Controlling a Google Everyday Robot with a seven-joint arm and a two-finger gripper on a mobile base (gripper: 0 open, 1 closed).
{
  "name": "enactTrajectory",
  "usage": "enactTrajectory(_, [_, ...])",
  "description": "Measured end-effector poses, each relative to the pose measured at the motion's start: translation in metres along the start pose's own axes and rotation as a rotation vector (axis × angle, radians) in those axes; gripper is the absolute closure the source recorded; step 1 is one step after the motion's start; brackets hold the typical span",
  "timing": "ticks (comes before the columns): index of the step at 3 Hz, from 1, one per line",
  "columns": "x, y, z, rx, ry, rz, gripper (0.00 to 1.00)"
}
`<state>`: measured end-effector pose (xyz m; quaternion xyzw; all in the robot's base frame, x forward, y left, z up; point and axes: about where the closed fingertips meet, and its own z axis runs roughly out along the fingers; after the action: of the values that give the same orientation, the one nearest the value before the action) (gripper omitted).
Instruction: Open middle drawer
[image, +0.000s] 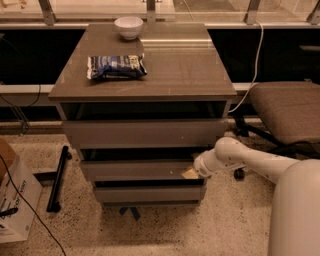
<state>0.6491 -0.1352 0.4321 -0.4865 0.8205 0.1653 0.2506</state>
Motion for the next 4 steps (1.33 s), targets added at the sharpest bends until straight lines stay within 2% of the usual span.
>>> enactTrajectory(1, [-0.0023,0.0001,-0.0033,0.000,0.000,0.000,0.86])
enactTrajectory(2, [-0.0029,0.0001,-0.0042,0.000,0.000,0.000,1.00])
enactTrajectory(3, [-0.0034,0.0002,-0.0050,0.000,0.000,0.000,0.84])
enactTrajectory(4, [-0.0045,0.0002,-0.0065,0.000,0.000,0.000,0.61])
